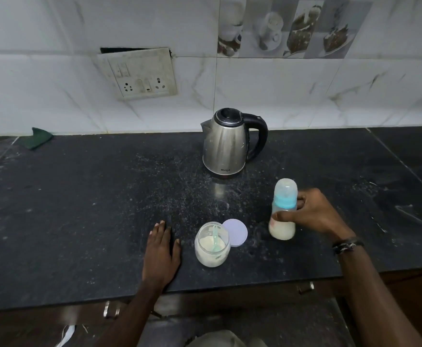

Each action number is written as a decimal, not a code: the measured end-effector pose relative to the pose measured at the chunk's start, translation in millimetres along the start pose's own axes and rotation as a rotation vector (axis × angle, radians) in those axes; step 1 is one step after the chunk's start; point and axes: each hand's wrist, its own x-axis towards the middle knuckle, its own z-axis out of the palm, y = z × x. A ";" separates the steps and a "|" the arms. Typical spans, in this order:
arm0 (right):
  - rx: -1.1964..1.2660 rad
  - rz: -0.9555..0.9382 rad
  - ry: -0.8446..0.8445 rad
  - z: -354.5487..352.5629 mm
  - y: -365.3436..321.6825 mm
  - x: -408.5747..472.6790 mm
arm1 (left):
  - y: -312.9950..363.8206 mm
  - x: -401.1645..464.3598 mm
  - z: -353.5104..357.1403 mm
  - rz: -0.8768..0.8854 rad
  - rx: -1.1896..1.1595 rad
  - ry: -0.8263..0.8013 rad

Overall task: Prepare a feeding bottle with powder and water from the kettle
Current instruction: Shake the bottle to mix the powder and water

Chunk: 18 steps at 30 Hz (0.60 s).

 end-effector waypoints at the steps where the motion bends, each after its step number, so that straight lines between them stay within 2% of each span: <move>1: 0.050 0.007 0.018 0.4 0.0 0.0 | 0.1 0.6 0.1 0.002 0.001 0.001; 3: 0.017 0.006 0.088 0.7 -2.0 -0.8 | 1.3 1.0 0.3 -0.004 0.009 -0.006; 5: -0.046 0.011 0.073 2.7 -3.5 -2.4 | 1.6 -0.2 0.0 -0.006 0.004 -0.007; 7: 0.010 -0.015 0.022 5.5 -4.7 -5.3 | 1.2 0.2 -0.8 0.005 0.002 0.001; 9: 0.035 -0.014 0.086 5.9 -4.3 -3.4 | 2.2 1.2 -0.9 0.003 0.011 -0.001; 11: -0.073 0.012 0.099 4.9 -4.9 -0.7 | 2.5 0.4 -0.9 -0.006 0.008 -0.007; 13: -0.039 0.005 0.055 7.3 -4.9 -1.4 | 2.1 -0.3 -1.5 0.002 -0.002 0.007; 15: 0.004 0.007 0.085 8.5 -4.4 -0.8 | 2.5 0.2 -2.0 0.006 0.004 0.009; 18: -0.125 0.034 0.102 7.5 -6.8 -2.8 | 2.8 -0.5 -1.0 -0.001 -0.003 0.003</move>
